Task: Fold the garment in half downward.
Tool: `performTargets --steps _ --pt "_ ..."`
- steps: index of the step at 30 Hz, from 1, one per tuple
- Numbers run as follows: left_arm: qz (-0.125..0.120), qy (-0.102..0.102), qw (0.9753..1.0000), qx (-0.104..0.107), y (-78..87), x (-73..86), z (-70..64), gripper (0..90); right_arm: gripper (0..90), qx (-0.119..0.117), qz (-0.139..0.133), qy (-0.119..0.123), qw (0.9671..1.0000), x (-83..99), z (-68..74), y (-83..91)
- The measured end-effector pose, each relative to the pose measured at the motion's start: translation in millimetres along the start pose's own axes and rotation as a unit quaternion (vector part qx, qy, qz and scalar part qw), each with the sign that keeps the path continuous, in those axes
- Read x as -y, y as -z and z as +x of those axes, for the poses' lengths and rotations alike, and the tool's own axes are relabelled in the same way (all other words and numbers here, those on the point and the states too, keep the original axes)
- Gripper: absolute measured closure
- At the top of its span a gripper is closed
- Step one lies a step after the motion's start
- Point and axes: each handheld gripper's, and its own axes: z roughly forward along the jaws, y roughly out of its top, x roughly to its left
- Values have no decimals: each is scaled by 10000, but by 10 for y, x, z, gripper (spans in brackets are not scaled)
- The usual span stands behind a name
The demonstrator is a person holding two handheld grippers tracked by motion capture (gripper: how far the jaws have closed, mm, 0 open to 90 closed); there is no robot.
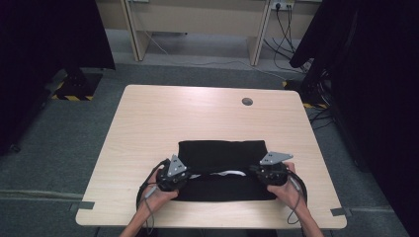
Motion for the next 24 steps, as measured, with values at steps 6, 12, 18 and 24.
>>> performTargets --steps 6,12,18,24 --pt "-468 -147 9988 -93 218 -250 103 818 873 190 -367 155 9990 -232 -43 220" --pt "-517 -409 9978 16 385 -167 -69 812 873 200 -527 416 9975 -187 165 437" --pt "-278 -428 9981 331 438 223 -312 784 872 13 -406 464 9981 159 403 478" --pt "-230 -227 9985 449 515 370 -314 571 652 -124 -458 107 9988 368 464 498"
